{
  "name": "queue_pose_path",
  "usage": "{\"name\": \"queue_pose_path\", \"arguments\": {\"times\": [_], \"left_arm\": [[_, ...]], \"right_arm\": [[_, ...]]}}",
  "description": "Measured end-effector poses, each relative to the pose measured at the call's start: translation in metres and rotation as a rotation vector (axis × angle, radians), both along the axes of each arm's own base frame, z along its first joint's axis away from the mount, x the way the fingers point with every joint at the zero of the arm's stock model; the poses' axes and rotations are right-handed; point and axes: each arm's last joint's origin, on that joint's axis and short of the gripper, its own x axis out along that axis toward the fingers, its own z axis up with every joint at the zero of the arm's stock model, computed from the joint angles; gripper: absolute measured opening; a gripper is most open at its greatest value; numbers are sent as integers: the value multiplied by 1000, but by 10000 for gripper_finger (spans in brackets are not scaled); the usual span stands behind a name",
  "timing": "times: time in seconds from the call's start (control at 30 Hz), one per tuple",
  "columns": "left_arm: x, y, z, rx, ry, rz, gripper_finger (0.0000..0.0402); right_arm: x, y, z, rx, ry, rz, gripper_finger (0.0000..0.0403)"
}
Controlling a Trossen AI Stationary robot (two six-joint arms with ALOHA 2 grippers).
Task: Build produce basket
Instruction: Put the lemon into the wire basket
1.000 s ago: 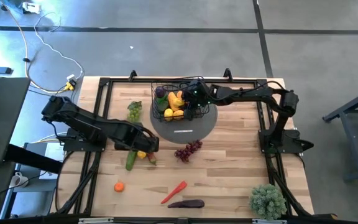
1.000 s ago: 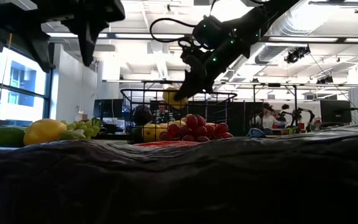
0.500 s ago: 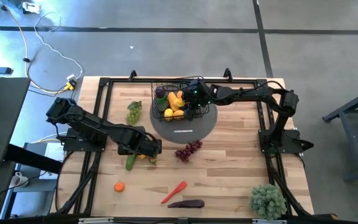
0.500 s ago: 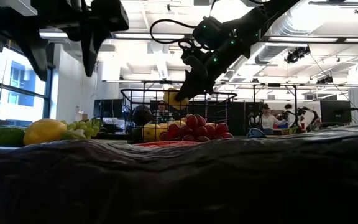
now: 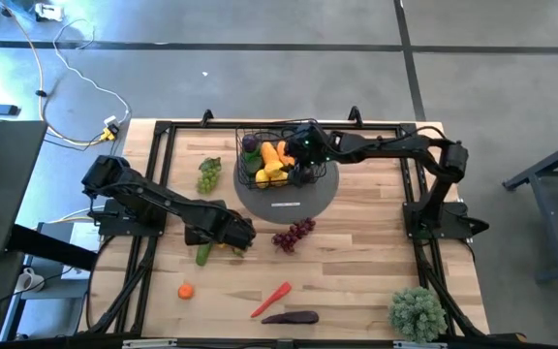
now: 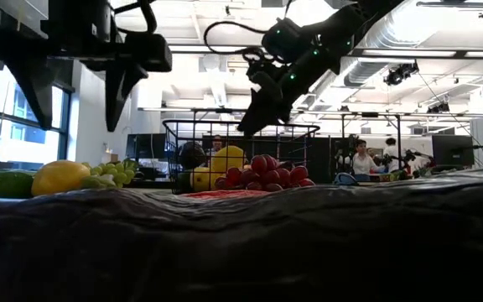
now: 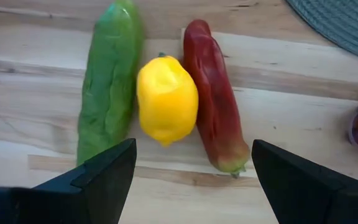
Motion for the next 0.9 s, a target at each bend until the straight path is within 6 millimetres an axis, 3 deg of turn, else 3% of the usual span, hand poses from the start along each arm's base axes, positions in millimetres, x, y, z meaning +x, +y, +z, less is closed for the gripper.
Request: {"name": "queue_pose_path", "arguments": {"times": [0.27,0.57,0.9], "left_arm": [[-2,0,-8,20,82,42,304],[1,0,-18,25,130,38,263],[10,-1,-35,31,147,41,261]], "right_arm": [[-9,-3,18,-27,-36,-16,240],[-12,-2,18,-19,-10,-14,240],[-13,-1,18,-18,5,-7,240]]}}
